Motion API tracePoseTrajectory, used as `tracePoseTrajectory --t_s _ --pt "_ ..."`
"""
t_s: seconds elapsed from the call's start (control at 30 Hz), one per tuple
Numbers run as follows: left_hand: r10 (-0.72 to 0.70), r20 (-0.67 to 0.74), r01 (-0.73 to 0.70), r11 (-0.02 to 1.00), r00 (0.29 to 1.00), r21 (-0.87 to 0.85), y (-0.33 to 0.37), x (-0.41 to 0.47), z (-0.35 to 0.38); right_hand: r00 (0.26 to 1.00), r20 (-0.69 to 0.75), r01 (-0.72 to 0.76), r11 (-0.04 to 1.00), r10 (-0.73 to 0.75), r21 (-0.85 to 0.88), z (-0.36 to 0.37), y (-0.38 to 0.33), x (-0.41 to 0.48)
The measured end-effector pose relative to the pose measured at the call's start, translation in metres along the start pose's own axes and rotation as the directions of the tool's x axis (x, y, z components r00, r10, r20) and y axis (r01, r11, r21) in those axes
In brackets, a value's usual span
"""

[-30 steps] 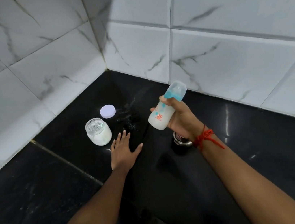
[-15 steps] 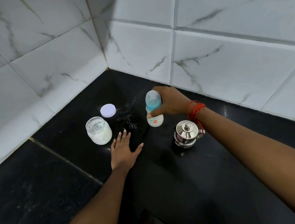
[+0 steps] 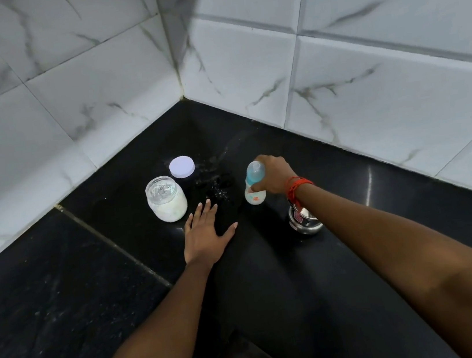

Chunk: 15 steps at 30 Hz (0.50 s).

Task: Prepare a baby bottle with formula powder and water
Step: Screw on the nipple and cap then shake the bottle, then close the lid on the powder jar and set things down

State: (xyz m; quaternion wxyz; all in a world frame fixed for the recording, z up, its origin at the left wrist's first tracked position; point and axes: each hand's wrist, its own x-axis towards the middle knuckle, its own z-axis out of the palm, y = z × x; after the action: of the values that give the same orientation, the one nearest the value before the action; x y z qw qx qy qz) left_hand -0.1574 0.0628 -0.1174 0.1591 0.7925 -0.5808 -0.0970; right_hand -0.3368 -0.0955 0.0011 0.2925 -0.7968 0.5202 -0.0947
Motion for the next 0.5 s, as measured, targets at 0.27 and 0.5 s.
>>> tracePoseTrajectory --t_s 0.27,0.5 --pt "0.037 -0.023 -0.038 0.999 0.999 -0.025 -0.002 0.002 0.001 0.999 0.036 -0.006 0.999 0.005 0.042 0.001 -0.002 0.002" --pt "-0.232 -0.415 0.014 0.885 0.88 -0.465 -0.023 -0.036 -0.013 0.965 -0.159 0.211 0.978 -0.207 0.006 -0.016 -0.027 0.005"
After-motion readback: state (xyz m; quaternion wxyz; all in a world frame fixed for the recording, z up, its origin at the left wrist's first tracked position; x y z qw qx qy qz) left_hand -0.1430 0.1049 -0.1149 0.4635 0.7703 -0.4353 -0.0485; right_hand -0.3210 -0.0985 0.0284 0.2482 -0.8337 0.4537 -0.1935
